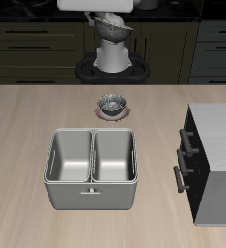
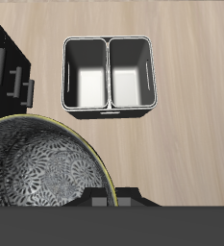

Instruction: Pick up the bowl on the table and place it on top of the white cabinet

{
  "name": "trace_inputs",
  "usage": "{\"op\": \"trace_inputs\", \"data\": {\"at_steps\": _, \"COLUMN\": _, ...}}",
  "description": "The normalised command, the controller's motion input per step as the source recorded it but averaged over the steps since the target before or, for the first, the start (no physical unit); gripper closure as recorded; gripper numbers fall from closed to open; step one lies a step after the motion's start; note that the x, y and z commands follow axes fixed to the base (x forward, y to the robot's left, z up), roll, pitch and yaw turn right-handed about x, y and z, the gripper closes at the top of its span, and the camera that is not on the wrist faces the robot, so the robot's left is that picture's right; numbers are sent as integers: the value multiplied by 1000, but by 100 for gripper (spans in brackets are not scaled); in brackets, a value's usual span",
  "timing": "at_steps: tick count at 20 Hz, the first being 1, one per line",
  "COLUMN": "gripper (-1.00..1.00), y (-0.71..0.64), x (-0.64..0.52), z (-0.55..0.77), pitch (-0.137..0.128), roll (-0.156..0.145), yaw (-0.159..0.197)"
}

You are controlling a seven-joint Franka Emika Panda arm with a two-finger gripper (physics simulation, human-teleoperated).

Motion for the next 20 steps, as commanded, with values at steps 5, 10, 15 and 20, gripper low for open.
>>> {"op": "trace_inputs", "data": {"at_steps": 5, "gripper": 100, "y": 411, "x": 103, "z": 15, "pitch": -6, "roll": 24, "yaw": 24}}
{"op": "trace_inputs", "data": {"at_steps": 10, "gripper": 100, "y": 342, "x": 66, "z": 89, "pitch": -12, "roll": 38, "yaw": 5}}
{"op": "trace_inputs", "data": {"at_steps": 15, "gripper": 100, "y": 255, "x": 137, "z": 106, "pitch": -7, "roll": 15, "yaw": -5}}
{"op": "trace_inputs", "data": {"at_steps": 20, "gripper": 100, "y": 381, "x": 77, "z": 86, "pitch": -6, "roll": 34, "yaw": -1}}
